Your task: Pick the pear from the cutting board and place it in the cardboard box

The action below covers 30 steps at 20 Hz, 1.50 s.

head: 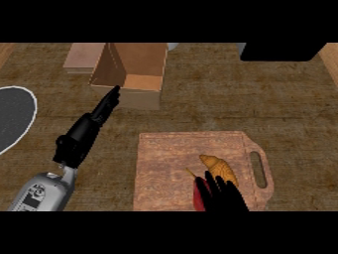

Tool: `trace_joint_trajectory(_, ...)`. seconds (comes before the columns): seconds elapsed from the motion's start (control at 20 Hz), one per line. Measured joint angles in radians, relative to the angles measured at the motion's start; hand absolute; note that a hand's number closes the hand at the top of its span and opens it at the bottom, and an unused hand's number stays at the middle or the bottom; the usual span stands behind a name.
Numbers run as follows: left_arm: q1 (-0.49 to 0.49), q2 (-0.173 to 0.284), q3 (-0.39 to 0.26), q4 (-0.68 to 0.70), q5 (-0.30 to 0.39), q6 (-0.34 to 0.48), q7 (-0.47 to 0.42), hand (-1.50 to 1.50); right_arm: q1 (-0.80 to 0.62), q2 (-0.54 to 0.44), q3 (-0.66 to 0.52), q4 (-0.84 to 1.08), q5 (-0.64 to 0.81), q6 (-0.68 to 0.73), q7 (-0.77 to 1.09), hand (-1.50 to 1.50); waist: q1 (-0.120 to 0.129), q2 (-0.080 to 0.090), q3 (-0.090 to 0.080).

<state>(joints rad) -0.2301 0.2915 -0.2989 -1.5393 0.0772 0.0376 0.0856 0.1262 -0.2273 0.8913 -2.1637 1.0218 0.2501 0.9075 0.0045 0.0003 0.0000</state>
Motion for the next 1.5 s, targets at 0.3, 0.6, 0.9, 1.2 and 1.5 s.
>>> trace_joint_trajectory(0.3,-0.002,-0.01,0.02,0.015,-0.011,-0.017,-0.011,0.0,-0.027,-0.012,-0.022,0.078,-0.019,-0.033,-0.009,-1.5,0.0,0.001,0.0)
trace_joint_trajectory(0.6,0.013,-0.039,0.021,-0.004,-0.04,-0.022,0.004,0.0,-0.084,0.051,-0.05,0.253,-0.013,-0.037,-0.016,-1.5,-0.001,0.0,0.0)
trace_joint_trajectory(0.9,0.008,-0.076,0.048,0.043,-0.08,-0.041,-0.026,0.0,-0.101,0.111,-0.065,0.407,0.021,-0.073,-0.047,-1.5,-0.004,0.0,0.0)
trace_joint_trajectory(1.2,0.048,-0.067,0.092,-0.015,-0.08,-0.1,-0.007,0.0,-0.104,0.138,-0.083,0.5,0.055,-0.1,-0.086,-1.5,-0.003,-0.002,0.0)
trace_joint_trajectory(1.5,0.051,-0.097,0.108,-0.025,-0.111,-0.109,-0.001,0.0,-0.115,0.15,-0.111,0.57,0.096,-0.118,-0.111,-1.5,-0.005,-0.004,-0.002)
